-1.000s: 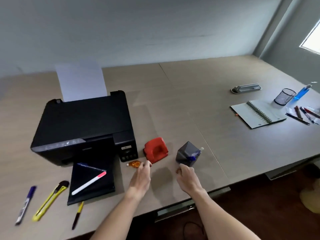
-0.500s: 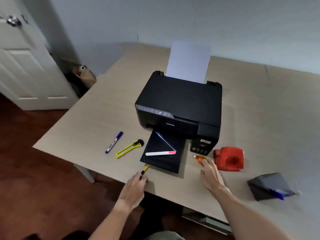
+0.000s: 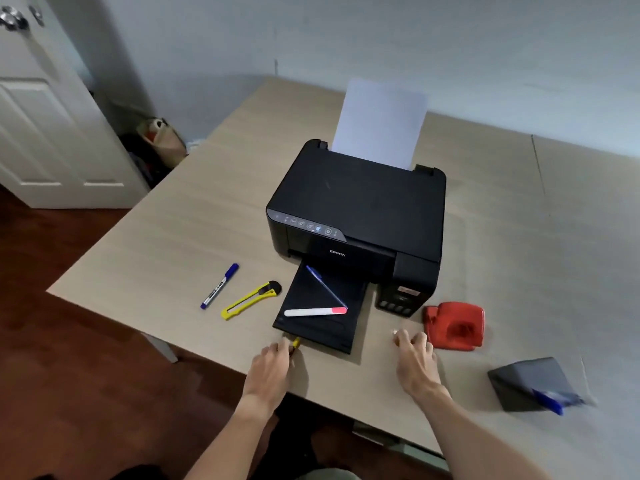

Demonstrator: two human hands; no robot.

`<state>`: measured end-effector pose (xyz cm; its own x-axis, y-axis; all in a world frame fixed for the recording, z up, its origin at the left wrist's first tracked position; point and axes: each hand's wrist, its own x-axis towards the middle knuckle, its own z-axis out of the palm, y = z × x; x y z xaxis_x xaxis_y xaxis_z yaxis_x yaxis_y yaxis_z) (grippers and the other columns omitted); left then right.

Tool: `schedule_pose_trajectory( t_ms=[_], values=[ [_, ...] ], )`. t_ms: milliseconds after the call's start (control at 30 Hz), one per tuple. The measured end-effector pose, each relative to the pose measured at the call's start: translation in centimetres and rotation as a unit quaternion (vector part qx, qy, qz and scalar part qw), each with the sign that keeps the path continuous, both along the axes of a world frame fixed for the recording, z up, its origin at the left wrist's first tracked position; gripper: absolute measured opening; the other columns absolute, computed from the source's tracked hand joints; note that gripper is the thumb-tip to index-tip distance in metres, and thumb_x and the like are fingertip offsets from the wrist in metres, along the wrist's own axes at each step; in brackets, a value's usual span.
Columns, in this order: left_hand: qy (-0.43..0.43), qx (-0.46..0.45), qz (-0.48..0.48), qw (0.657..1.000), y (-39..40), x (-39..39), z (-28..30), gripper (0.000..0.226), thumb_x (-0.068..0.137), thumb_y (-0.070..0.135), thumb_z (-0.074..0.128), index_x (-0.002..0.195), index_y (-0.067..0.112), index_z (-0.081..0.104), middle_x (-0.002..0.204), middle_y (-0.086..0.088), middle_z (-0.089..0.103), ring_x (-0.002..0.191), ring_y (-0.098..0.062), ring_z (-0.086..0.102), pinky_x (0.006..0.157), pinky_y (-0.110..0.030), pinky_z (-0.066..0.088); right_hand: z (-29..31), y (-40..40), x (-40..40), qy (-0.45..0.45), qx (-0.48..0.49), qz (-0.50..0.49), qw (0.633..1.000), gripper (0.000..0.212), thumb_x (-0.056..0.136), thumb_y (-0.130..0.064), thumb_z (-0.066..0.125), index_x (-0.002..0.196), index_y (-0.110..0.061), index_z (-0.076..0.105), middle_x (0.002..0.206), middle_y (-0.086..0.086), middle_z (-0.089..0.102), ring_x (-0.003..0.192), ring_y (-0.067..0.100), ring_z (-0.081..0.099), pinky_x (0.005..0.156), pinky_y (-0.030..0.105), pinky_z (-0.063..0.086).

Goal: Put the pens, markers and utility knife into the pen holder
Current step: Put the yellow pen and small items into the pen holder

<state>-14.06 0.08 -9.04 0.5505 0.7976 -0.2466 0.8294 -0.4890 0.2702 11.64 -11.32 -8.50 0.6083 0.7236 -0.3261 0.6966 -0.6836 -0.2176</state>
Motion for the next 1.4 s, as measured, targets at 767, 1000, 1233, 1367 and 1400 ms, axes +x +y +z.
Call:
schedule_pose_trajectory(
  t_ms=[767,1000,1233,1367,1400],
  values=[
    [-0.148,-0.079,-0.194,0.967,-8.1,21.3,6.2,0.029,0.094,0.003,0.030,0.094,0.019,0.054,0.090,0.001,0.049,0.075,-0.019,0.053,0.063,-0.034,0.040,8.1,-16.8,11.3,-0.123,0.195,-0.223,0.947,0.057,0.075,0.006,0.052,0.128,-0.015,0.048,0.126,0.007,0.057,0.118,0.026,0.048,0.092,0.033,0.025],
    [-0.191,-0.046,-0.227,0.954,-8.3,24.8,9.5,0.027,0.090,-0.006,0.046,0.107,0.011,0.059,0.101,-0.008,0.056,0.092,-0.028,0.062,0.073,-0.038,0.052,8.0,-16.2,11.9,-0.102,0.164,-0.233,0.953,0.037,0.084,-0.001,0.050,0.118,-0.016,0.052,0.119,0.006,0.063,0.114,0.026,0.047,0.089,0.033,0.025],
    [-0.193,-0.025,-0.288,0.938,-10.1,27.9,10.8,0.021,0.090,0.013,0.067,0.110,0.011,0.063,0.105,-0.007,0.057,0.094,-0.026,0.063,0.082,-0.039,0.056,8.7,-17.9,12.0,-0.112,0.190,-0.260,0.940,0.033,0.080,-0.007,0.061,0.113,-0.011,0.058,0.118,0.007,0.062,0.115,0.026,0.047,0.097,0.032,0.032],
    [-0.195,-0.006,-0.321,0.927,-11.3,29.3,10.7,0.030,0.092,0.003,0.060,0.121,0.009,0.060,0.113,-0.010,0.061,0.103,-0.027,0.064,0.092,-0.038,0.055,9.2,-19.6,11.7,-0.126,0.211,-0.276,0.929,0.033,0.084,-0.002,0.050,0.115,-0.010,0.059,0.120,0.009,0.063,0.118,0.026,0.047,0.099,0.033,0.034],
    [-0.204,-0.005,-0.330,0.922,-11.6,29.5,10.6,0.034,0.092,-0.002,0.058,0.124,0.009,0.059,0.114,-0.011,0.062,0.103,-0.027,0.064,0.092,-0.038,0.055,9.2,-19.9,11.6,-0.130,0.213,-0.278,0.928,0.034,0.084,0.001,0.048,0.115,-0.010,0.059,0.120,0.009,0.063,0.118,0.026,0.048,0.099,0.034,0.034]
  ],
)
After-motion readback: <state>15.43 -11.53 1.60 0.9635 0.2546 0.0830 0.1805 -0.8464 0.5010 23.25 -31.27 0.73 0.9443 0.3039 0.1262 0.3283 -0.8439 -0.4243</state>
